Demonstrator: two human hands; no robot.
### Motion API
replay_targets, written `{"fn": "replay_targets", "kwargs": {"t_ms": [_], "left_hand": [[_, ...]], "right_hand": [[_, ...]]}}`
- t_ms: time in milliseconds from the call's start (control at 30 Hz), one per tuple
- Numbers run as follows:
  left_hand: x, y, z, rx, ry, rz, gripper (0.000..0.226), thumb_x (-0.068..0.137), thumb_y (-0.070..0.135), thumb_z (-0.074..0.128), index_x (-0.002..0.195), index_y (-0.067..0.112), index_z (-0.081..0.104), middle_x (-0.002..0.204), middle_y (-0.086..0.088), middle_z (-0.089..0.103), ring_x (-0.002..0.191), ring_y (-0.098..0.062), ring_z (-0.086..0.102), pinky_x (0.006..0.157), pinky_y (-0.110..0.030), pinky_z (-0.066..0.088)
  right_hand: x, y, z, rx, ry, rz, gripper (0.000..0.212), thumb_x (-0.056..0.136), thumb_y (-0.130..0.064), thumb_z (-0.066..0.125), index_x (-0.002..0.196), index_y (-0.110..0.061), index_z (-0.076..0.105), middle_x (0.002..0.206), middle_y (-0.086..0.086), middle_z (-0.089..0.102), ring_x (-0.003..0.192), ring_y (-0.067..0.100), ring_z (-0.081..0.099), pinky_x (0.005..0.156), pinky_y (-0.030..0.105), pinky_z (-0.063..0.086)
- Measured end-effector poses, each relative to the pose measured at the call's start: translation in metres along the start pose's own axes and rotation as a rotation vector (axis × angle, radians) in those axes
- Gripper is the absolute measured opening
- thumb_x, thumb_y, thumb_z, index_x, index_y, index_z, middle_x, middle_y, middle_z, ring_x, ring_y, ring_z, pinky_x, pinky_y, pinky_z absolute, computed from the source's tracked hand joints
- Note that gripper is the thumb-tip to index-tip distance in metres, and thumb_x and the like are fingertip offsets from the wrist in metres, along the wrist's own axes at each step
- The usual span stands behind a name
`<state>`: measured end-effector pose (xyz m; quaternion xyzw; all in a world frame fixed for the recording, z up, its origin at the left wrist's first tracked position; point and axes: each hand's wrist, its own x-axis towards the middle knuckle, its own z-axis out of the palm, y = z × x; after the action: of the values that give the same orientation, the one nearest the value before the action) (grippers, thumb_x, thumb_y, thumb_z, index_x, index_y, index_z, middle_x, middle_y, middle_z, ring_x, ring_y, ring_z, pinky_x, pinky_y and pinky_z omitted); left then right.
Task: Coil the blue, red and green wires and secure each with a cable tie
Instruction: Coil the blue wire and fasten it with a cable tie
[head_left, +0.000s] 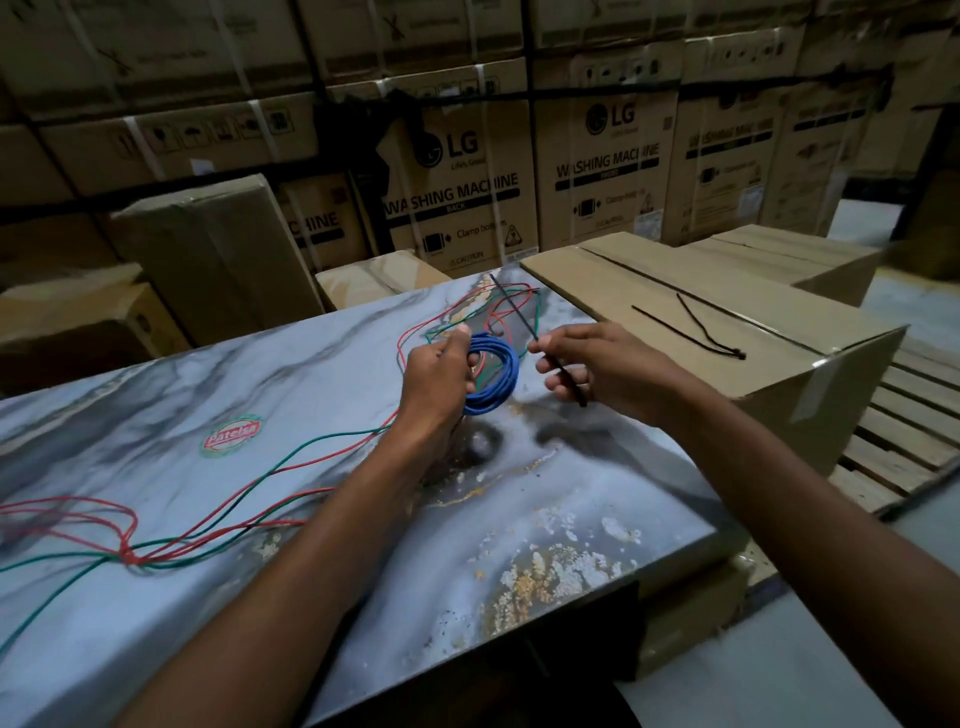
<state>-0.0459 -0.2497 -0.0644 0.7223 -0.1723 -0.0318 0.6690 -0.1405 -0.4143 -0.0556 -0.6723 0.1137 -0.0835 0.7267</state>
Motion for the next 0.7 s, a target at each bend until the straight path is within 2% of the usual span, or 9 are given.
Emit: {"fn": "replay_targets", "kwargs": {"t_ms": [100,167,267,333,400,500,600,700], "left_hand": [[-0.007,0.008,-0.028,-0.041,0.021,0.006,0.042,0.105,0.033,0.048,0.071,0.011,0.060,0.065,-0.001,0.052,0.047,-0.010,0.040,0.054,-0.028,0.033],[-0.008,0.012,-0.049,-0.015,0.049,0.053,0.042,0.105,0.033,0.047,0.071,0.012,0.058,0.066,0.000,0.052,0.050,-0.012,0.040,0.054,-0.028,0.032],[-0.005,0.014,-0.080,0.006,0.107,0.080,0.040,0.106,0.032,0.045,0.078,0.009,0.063,0.065,0.001,0.050,0.049,-0.010,0.039,0.053,-0.027,0.032],[-0.001,0.012,-0.099,-0.008,0.161,0.067,0.039,0.107,0.031,0.044,0.084,0.008,0.065,0.066,0.000,0.049,0.049,-0.010,0.038,0.053,-0.027,0.032],[0.001,0.010,-0.117,0.010,0.217,0.048,0.040,0.107,0.032,0.043,0.078,0.011,0.061,0.068,-0.003,0.049,0.053,-0.013,0.039,0.056,-0.029,0.034],[0.003,0.002,-0.142,0.099,0.243,0.042,0.042,0.107,0.034,0.041,0.074,0.014,0.057,0.069,-0.002,0.050,0.052,-0.012,0.044,0.058,-0.029,0.036],[0.006,-0.010,-0.162,0.210,0.255,0.057,0.046,0.107,0.035,0.040,0.069,0.015,0.054,0.067,-0.001,0.052,0.044,-0.006,0.047,0.059,-0.029,0.035],[0.007,-0.017,-0.172,0.252,0.248,0.053,0.046,0.108,0.036,0.038,0.070,0.015,0.055,0.062,-0.001,0.051,0.047,-0.009,0.047,0.060,-0.029,0.036]], "right_hand": [[0.004,-0.009,0.019,0.160,-0.071,0.052,0.014,0.100,-0.010,0.060,0.102,-0.001,0.071,0.092,0.011,0.069,0.079,0.019,0.069,0.074,0.027,0.061],[0.006,-0.016,0.032,0.092,-0.080,0.040,0.018,0.098,-0.014,0.064,0.106,-0.002,0.074,0.088,0.007,0.063,0.082,0.016,0.061,0.078,0.027,0.054],[0.007,-0.021,0.051,0.004,-0.063,-0.006,0.033,0.096,-0.020,0.067,0.120,0.003,0.070,0.090,0.009,0.057,0.084,0.020,0.055,0.072,0.026,0.044],[0.009,-0.023,0.065,0.021,-0.111,-0.035,0.031,0.094,-0.021,0.067,0.117,-0.001,0.072,0.086,0.006,0.060,0.079,0.016,0.057,0.070,0.024,0.044],[0.011,-0.024,0.079,0.020,-0.156,-0.058,0.035,0.085,-0.028,0.073,0.112,-0.006,0.076,0.086,0.004,0.059,0.078,0.015,0.054,0.073,0.026,0.043],[0.018,-0.022,0.099,0.051,-0.223,-0.081,0.024,0.093,-0.024,0.068,0.110,-0.008,0.077,0.081,0.000,0.061,0.074,0.012,0.057,0.073,0.025,0.047],[0.019,-0.021,0.121,0.200,-0.288,-0.054,0.014,0.099,-0.015,0.061,0.103,-0.006,0.072,0.075,0.001,0.061,0.065,0.011,0.060,0.065,0.022,0.054],[0.020,-0.021,0.139,0.300,-0.299,-0.020,0.012,0.099,-0.012,0.058,0.100,-0.006,0.069,0.076,0.006,0.060,0.064,0.014,0.063,0.061,0.021,0.057]]}}
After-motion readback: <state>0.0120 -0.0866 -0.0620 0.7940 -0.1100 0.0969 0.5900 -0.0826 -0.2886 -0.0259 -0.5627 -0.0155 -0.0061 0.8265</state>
